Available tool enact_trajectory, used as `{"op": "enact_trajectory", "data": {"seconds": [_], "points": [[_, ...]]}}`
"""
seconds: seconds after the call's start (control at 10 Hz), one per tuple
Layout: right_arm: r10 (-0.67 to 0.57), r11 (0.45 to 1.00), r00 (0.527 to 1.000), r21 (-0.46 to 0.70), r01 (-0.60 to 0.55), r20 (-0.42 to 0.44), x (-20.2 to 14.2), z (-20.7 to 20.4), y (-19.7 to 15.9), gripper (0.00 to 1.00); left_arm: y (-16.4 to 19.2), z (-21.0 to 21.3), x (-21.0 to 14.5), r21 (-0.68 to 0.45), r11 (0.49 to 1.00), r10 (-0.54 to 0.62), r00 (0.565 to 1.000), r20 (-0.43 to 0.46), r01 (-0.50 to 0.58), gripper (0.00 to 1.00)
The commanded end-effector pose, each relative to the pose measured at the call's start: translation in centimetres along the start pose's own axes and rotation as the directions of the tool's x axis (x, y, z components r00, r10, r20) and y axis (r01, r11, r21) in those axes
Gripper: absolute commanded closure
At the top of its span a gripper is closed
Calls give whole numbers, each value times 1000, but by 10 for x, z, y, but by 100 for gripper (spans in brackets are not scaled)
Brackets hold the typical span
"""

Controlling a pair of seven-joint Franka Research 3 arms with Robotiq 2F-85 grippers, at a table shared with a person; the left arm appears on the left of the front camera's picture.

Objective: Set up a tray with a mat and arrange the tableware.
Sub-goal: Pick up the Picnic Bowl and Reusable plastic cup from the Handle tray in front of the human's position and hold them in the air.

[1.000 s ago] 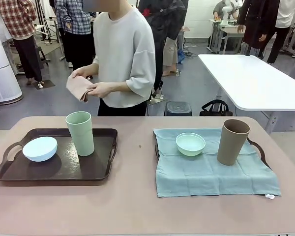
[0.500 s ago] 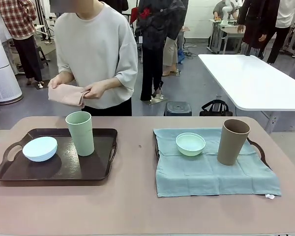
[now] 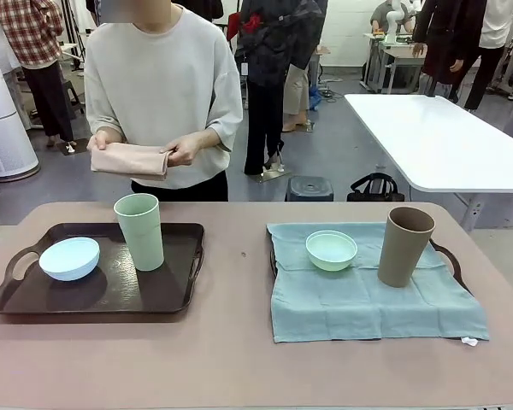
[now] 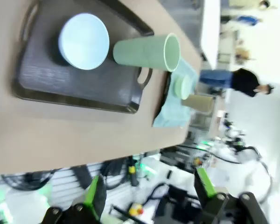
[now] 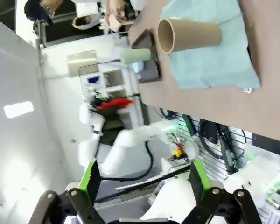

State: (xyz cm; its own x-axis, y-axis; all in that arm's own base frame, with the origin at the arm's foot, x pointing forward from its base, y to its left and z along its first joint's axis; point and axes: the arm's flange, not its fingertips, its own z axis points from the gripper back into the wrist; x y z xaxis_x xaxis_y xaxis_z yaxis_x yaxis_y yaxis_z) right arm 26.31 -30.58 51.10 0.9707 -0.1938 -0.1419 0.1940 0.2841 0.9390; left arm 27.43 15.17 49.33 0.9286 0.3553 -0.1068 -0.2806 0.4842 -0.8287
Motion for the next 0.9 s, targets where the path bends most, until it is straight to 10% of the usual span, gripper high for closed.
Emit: {"op": "enact_trajectory", "data": {"seconds": [0.0,0.5,0.8], "points": [[-62,996,998,72,60,27,2,19,2,0,23,21,28,-144,989,46,999,23,-43,0],[-44,995,996,84,50,-73,2,1,-6,0,61,42,22,-275,956,-37,972,234,103,0],[-51,995,998,85,54,-36,7,-9,-14,0,62,44,28,-260,965,34,984,172,12,0]]}}
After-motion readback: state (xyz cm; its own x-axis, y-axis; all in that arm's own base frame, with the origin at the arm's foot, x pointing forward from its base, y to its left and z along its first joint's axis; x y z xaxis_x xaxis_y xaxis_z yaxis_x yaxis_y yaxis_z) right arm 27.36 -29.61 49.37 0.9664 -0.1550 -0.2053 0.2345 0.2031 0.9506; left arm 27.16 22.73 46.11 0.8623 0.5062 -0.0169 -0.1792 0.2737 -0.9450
